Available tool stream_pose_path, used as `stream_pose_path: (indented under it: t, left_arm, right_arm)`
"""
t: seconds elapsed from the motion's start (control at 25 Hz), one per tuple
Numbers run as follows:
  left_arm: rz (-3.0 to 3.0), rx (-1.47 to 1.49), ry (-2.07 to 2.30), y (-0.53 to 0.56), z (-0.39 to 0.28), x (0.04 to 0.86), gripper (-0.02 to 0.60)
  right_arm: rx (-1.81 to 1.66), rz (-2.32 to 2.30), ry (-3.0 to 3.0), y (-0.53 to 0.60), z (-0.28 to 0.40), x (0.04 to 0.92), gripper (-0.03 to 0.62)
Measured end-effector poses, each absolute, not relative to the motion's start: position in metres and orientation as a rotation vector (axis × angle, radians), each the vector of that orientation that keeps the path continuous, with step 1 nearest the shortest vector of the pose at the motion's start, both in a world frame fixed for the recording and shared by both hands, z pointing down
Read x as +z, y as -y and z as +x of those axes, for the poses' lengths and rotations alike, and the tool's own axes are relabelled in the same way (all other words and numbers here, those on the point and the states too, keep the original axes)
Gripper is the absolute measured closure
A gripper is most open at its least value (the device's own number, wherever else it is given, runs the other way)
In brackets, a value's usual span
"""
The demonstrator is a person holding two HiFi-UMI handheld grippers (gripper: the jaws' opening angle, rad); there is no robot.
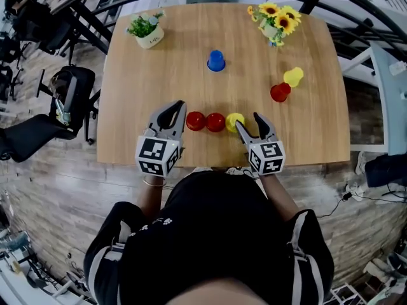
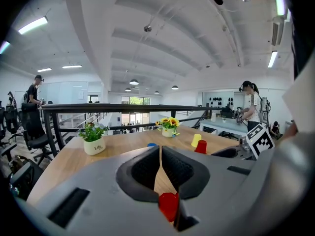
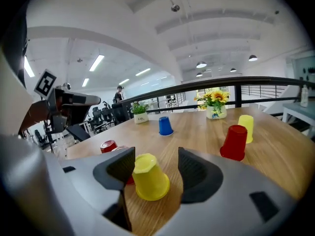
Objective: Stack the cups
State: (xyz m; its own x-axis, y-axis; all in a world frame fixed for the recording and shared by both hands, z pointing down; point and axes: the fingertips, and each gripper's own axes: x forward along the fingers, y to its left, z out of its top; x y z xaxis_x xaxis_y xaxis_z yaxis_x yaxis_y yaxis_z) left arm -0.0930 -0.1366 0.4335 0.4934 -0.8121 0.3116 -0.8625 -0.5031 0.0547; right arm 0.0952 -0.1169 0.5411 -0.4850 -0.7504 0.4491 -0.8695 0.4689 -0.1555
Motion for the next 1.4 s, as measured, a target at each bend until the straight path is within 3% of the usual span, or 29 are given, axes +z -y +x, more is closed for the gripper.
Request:
stream_pose_path:
  t: [0.68,1.08,1.4]
  left_arm:
    - [2.462,0.409,1.571,0.137,-0.085,0.426,0.56]
    - [2.379,0.447,1.68,0.13,-0.081,0.426,0.56]
    - [2.314,0.47,1.737,0.115,-0.082,0.43,0.561]
  right_arm:
    - [0.537,1.93,2.079,0.205,0.264,0.541,0.329]
    - [0.565,1.908,2.082,0.236,0.282,0.562,0.312]
    - [0.559,1.839,2.143,0.245,0.272,0.567,0.35]
